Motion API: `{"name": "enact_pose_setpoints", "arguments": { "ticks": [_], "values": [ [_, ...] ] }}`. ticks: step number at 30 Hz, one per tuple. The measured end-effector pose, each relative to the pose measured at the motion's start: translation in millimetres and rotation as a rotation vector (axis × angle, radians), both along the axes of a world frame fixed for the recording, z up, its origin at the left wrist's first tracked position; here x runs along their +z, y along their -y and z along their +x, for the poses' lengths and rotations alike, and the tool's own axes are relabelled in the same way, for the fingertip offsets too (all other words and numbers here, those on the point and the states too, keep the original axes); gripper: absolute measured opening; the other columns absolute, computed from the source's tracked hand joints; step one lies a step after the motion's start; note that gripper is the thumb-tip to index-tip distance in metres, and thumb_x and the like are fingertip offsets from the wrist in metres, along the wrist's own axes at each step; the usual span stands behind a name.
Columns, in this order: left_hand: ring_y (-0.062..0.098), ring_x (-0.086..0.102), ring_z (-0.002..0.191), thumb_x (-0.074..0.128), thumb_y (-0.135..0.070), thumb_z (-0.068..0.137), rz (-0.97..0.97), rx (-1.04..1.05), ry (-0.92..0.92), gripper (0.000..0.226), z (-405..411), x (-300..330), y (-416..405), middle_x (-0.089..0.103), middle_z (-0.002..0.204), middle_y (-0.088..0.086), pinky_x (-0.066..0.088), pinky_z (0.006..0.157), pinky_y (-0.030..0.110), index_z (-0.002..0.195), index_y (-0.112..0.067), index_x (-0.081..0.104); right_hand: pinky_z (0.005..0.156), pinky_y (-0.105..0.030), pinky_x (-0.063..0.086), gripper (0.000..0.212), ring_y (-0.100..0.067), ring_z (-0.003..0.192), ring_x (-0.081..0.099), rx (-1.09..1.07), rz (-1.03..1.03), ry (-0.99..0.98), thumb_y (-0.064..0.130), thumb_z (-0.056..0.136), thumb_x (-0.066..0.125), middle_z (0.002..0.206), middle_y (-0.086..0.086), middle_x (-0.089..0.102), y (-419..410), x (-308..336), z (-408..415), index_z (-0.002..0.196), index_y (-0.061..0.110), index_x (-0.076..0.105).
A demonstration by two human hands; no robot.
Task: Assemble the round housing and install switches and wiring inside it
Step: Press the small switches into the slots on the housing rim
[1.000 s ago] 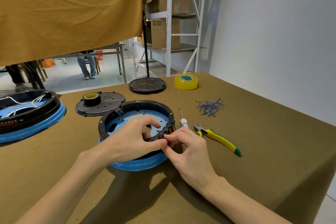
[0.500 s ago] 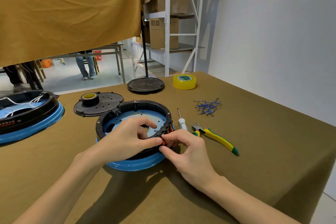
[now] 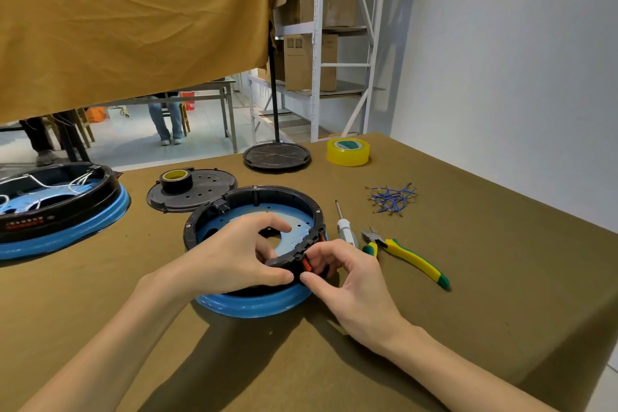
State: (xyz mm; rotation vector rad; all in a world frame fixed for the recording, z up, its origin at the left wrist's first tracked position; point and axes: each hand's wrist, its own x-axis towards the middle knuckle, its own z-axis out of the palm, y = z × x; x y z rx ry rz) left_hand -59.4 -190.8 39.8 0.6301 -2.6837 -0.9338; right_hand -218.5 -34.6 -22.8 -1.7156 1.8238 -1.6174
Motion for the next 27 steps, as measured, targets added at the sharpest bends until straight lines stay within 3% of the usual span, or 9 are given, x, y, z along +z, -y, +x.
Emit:
{"name": "enact_pose_setpoints", "arguments": {
  "ticks": [6, 11, 18, 24, 27],
  "values": [
    [0.002, 0.068, 0.072, 0.083, -0.049, 0.079, -0.083, 0.018, -0.007, 0.068, -5, -4, -3, 0.071, 0.073, -0.020, 0.056, 0.072, 0.022, 0.138, -0.031, 0.054, 0.076, -0.016, 0.053, 0.018, -0.010, 0.094, 0.065, -0.033, -0.007, -0.049, 0.020, 0.089, 0.079, 0.093, 0.017, 0.067, 0, 0, 3, 0.105, 0.025, 0.072],
    [0.004, 0.070, 0.069, 0.076, -0.053, 0.085, -0.067, 0.033, -0.043, 0.055, -7, -7, -4, 0.073, 0.071, -0.014, 0.054, 0.065, 0.018, 0.132, -0.035, 0.056, 0.078, -0.013, 0.053, 0.022, -0.006, 0.097, 0.067, -0.068, -0.038, -0.058, 0.020, 0.087, 0.082, 0.097, 0.017, 0.071, 2, 0, 6, 0.108, 0.025, 0.075],
    [0.013, 0.069, 0.065, 0.072, -0.048, 0.090, -0.117, 0.058, -0.119, 0.040, -7, -12, -8, 0.072, 0.067, -0.007, 0.057, 0.071, 0.037, 0.125, -0.033, 0.060, 0.080, -0.014, 0.054, 0.028, -0.006, 0.097, 0.069, -0.037, -0.041, -0.092, 0.014, 0.088, 0.080, 0.100, 0.017, 0.072, -3, 1, 4, 0.113, 0.024, 0.075],
    [0.013, 0.066, 0.062, 0.073, -0.041, 0.090, -0.132, 0.089, -0.147, 0.037, -10, -13, -11, 0.071, 0.067, -0.005, 0.057, 0.066, 0.043, 0.125, -0.032, 0.063, 0.079, -0.013, 0.052, 0.028, -0.009, 0.099, 0.066, -0.017, -0.041, -0.109, 0.017, 0.087, 0.081, 0.102, 0.017, 0.069, 0, 2, -2, 0.113, 0.024, 0.075],
    [0.013, 0.066, 0.063, 0.073, -0.041, 0.090, -0.129, 0.093, -0.140, 0.039, -11, -12, -12, 0.071, 0.069, -0.006, 0.057, 0.065, 0.044, 0.127, -0.033, 0.062, 0.095, -0.014, 0.047, 0.046, -0.006, 0.118, 0.055, -0.030, 0.008, -0.200, 0.032, 0.083, 0.083, 0.118, 0.019, 0.056, 3, 13, -17, 0.126, 0.031, 0.065]
  ]
}}
